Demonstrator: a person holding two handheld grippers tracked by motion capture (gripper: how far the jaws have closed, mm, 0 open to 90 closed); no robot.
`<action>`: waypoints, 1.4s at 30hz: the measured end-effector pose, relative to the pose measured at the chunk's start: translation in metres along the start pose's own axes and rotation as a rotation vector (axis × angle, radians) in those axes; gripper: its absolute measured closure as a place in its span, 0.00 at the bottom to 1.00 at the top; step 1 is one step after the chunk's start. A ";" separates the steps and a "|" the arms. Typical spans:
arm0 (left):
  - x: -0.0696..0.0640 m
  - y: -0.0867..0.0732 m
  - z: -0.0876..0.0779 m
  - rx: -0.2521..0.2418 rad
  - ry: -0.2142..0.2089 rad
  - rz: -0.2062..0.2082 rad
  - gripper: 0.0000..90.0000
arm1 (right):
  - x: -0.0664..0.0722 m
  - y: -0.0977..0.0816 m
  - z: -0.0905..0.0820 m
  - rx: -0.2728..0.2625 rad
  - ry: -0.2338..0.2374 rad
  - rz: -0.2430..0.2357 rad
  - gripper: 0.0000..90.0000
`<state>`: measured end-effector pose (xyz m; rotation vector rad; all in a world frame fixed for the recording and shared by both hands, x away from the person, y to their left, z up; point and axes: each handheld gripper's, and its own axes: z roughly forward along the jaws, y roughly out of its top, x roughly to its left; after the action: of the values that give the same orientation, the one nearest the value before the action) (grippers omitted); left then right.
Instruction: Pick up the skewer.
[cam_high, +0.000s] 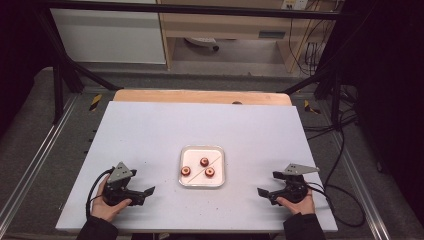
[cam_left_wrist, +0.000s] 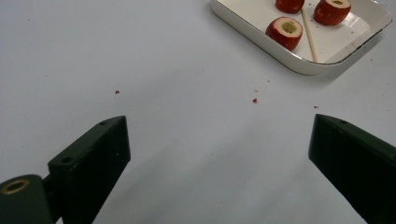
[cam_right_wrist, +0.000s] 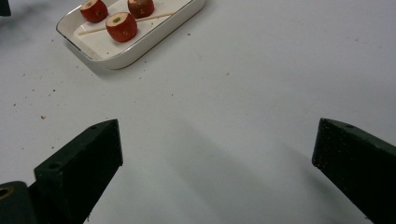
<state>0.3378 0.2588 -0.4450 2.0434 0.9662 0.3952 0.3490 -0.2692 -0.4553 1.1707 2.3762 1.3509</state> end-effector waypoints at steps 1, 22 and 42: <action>0.000 0.000 0.000 0.001 0.000 -0.002 0.06 | 0.000 0.000 0.000 0.000 0.000 0.000 0.03; -0.012 0.011 0.007 0.018 0.000 0.043 0.05 | 0.001 -0.001 0.001 0.006 -0.003 0.005 0.02; -0.036 0.038 0.018 0.038 -0.005 0.073 0.07 | 0.001 -0.001 0.002 0.022 -0.014 -0.014 0.02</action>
<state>0.3434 0.2082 -0.4239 2.1178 0.9045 0.4128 0.3484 -0.2670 -0.4573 1.1633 2.3913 1.3108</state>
